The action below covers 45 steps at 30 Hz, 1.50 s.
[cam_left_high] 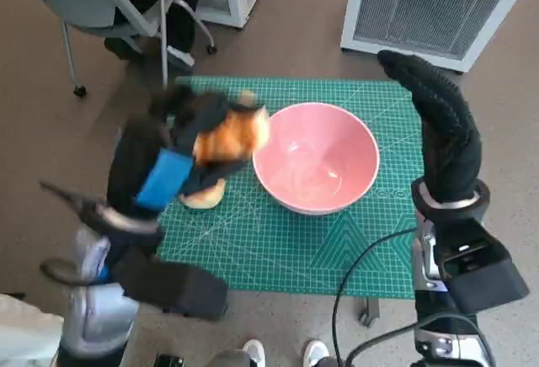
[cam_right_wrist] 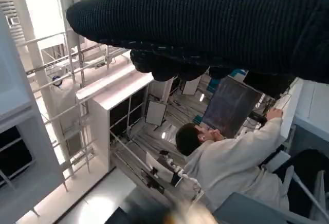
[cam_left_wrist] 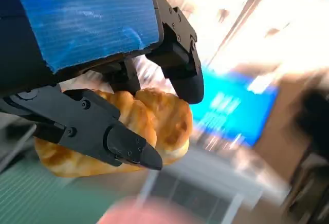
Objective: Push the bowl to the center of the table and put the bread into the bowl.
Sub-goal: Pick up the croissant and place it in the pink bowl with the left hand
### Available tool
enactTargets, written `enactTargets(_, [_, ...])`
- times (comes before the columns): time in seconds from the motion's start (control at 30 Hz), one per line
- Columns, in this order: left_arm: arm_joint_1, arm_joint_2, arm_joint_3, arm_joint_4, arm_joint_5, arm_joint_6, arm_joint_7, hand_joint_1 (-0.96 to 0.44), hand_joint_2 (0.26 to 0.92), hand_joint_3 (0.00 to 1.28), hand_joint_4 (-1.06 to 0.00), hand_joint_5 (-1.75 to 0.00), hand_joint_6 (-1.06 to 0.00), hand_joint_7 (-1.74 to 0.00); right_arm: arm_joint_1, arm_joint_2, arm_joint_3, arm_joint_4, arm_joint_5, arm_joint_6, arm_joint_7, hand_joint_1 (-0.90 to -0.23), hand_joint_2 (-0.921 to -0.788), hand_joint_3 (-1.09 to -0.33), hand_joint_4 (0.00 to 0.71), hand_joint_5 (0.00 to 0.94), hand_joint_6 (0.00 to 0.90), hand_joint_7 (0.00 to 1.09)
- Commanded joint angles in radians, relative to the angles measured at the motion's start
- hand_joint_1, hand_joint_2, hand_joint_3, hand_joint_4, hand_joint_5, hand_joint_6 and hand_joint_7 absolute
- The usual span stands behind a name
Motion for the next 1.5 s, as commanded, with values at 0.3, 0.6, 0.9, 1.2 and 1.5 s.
enactTargets(0.3, [-0.325,-0.001,-0.108,0.336,-0.037,-0.169,-0.035,0.00,0.868,0.04,-0.81,-1.16,-0.83,-0.81,0.024,0.002,-0.003,-0.012,-0.013,0.013,-0.006,-0.553,-0.921,-0.737,0.302,0.002,-0.001,0.73])
enactTargets(0.6, [-0.437,-0.049,-0.227,0.734,0.008,-0.319,0.046,0.00,0.917,0.06,-0.72,-1.13,-0.63,-1.16,0.039,0.003,-0.009,-0.035,-0.028,0.017,-0.022,-0.550,-0.921,-0.733,0.304,0.003,-0.001,0.72])
enactTargets(0.9, [-0.530,-0.103,-0.305,1.056,0.026,-0.405,0.067,0.00,0.920,0.09,-0.69,-1.13,-0.58,-1.26,0.052,0.000,-0.012,-0.049,-0.032,0.027,-0.034,-0.560,-0.921,-0.731,0.304,0.003,-0.001,0.72])
enactTargets(1.2, [-0.597,-0.118,-0.338,1.265,-0.016,-0.448,-0.056,0.00,0.921,0.20,-0.57,-1.32,-0.44,-1.33,0.065,-0.003,-0.016,-0.063,-0.036,0.034,-0.042,-0.562,-0.921,-0.731,0.302,0.002,-0.001,0.72])
enactTargets(1.5, [-0.637,-0.097,-0.327,1.301,-0.113,-0.399,-0.365,-0.25,0.912,0.03,-0.10,-0.06,-0.23,-0.11,0.071,-0.007,-0.023,-0.074,-0.034,0.042,-0.041,-0.560,-0.921,-0.728,0.301,0.001,0.000,0.72])
